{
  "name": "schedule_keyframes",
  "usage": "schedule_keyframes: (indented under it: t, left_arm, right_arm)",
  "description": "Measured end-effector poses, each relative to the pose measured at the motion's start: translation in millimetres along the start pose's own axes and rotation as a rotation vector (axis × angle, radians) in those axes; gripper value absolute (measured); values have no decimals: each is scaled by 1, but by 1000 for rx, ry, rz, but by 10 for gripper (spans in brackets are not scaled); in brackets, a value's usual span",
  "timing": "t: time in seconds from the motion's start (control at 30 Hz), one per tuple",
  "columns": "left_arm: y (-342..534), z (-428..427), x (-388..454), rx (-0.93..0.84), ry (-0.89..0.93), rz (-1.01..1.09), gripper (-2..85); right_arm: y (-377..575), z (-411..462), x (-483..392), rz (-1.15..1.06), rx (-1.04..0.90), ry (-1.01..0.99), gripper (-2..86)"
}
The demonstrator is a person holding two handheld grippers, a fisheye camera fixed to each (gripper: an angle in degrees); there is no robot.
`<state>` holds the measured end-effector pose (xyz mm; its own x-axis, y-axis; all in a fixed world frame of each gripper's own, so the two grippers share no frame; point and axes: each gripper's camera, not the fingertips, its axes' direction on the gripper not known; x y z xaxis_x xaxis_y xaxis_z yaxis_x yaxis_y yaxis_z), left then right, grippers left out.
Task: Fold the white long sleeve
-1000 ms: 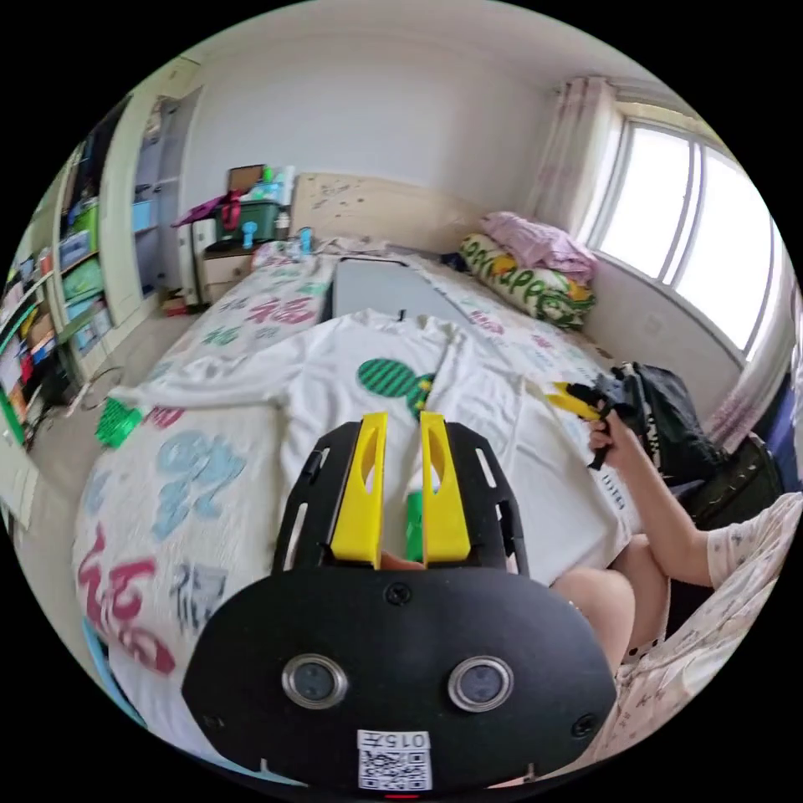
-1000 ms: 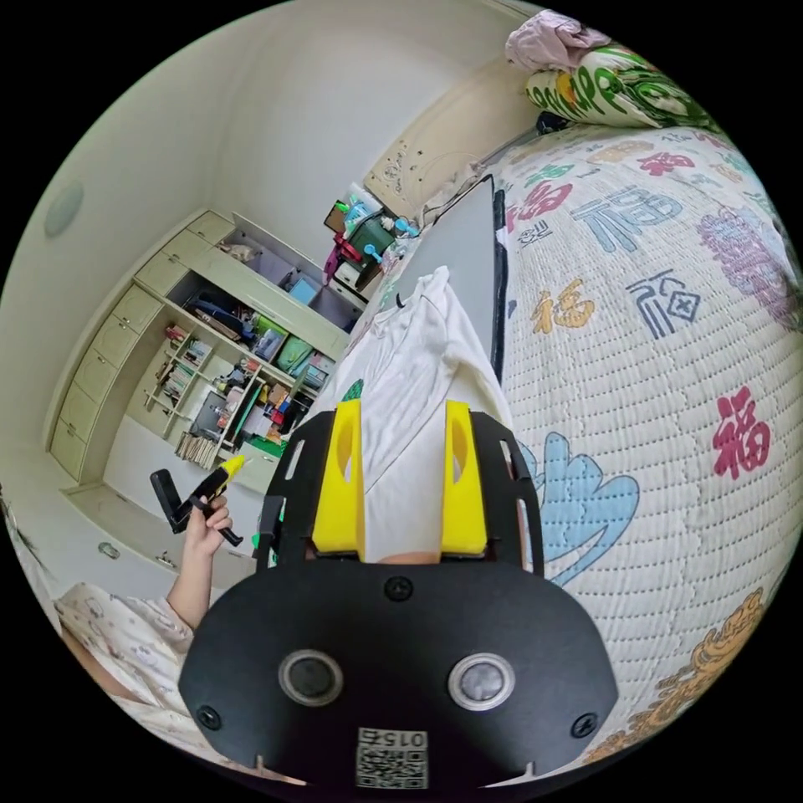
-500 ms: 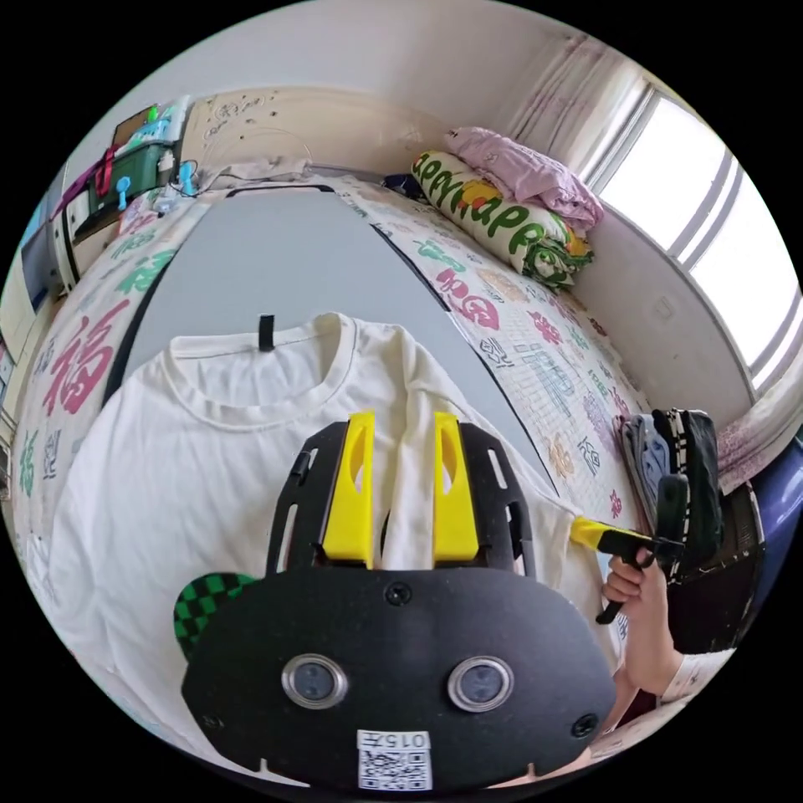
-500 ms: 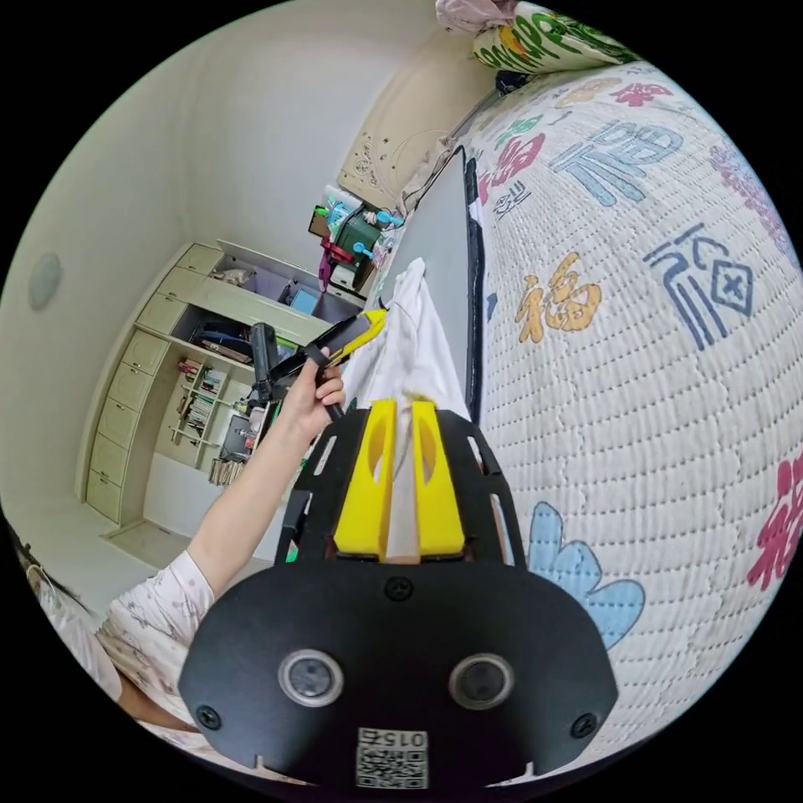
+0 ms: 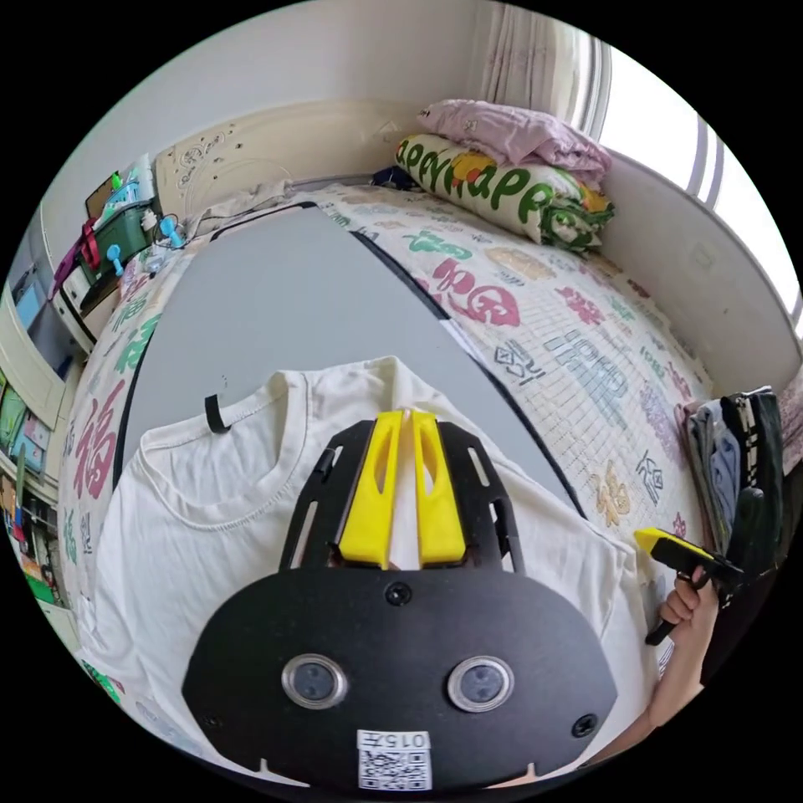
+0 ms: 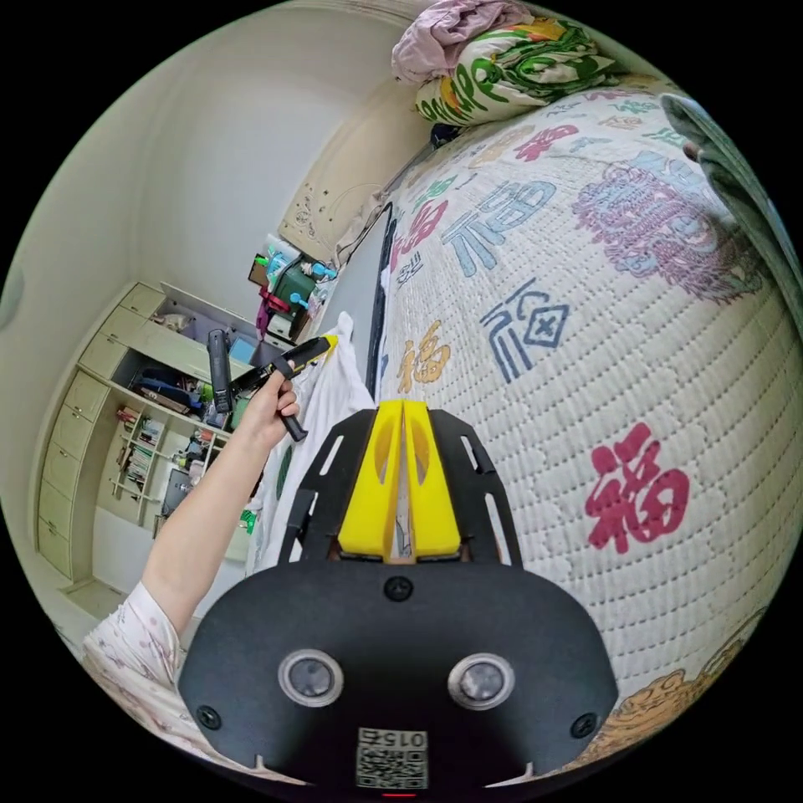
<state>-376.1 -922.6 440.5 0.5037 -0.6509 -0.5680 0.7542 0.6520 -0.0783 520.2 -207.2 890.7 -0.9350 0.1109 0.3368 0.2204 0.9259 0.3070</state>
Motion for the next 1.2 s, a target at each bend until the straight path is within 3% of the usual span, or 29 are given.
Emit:
schedule_keyframes:
  t: [0.2,0.33,0.5,0.57,0.67,0.77,1.0,1.2]
  left_arm:
    - [44,-54,-4,98,19,-59,86]
    - [113,-126,-14,135,72,-24,83]
    - [264,-197,-13,-23,165,90,81]
    - [313,-207,-17,-61,165,72,80]
    - [367,-208,-21,-109,145,32,81]
    - [392,-197,-17,-148,169,-7,83]
    - [394,-169,-3,-155,287,-83,84]
    - [377,-149,17,-210,324,-84,83]
  right_arm:
    - [56,-62,49,-162,50,-76,20]
    - [124,-104,15,-454,18,-125,55]
    - [259,-92,-13,-776,-224,-265,77]
    - [340,-62,-1,-910,-440,-344,83]
    - [421,-26,38,-1002,-553,-246,90]
    - [467,-13,76,-1064,-602,-188,98]
    - [506,-13,169,-1115,-520,-113,98]
    - [518,15,256,-1042,-687,-12,46]
